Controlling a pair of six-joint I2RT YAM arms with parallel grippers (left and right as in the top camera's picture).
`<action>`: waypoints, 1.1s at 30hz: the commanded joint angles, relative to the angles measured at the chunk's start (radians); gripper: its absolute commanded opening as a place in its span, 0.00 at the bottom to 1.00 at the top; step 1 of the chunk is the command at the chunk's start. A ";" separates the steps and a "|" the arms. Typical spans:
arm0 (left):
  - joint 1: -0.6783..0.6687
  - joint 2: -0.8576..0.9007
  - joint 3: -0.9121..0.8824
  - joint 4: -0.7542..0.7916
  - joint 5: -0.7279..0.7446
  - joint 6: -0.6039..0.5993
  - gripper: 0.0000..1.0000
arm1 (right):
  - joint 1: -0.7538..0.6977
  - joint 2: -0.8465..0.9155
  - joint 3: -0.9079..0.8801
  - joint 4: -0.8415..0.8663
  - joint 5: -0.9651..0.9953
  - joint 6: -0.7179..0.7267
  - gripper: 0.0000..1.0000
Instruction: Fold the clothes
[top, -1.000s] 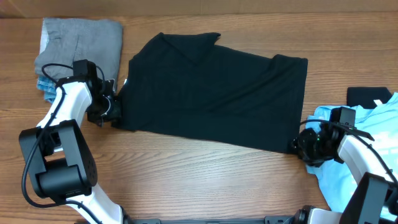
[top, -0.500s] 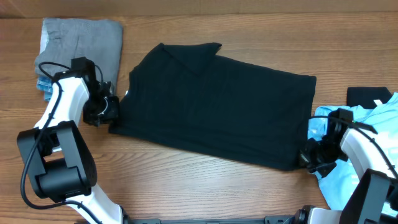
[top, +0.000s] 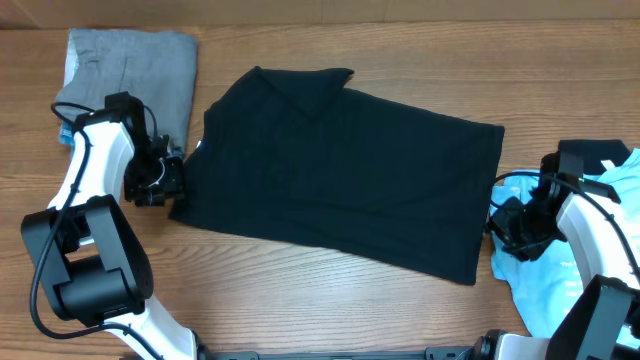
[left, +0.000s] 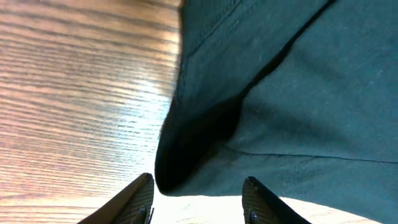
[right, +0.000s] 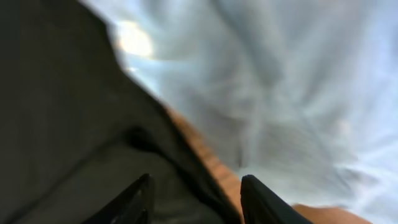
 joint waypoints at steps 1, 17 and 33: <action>0.001 0.001 0.072 0.006 0.087 0.000 0.50 | 0.004 0.005 0.018 0.046 -0.103 -0.074 0.47; -0.016 0.002 0.131 0.024 0.240 0.058 0.55 | 0.005 0.005 -0.155 0.288 -0.250 -0.122 0.38; -0.052 0.002 0.131 0.042 0.238 0.058 0.54 | 0.004 0.005 -0.197 0.343 -0.276 -0.162 0.25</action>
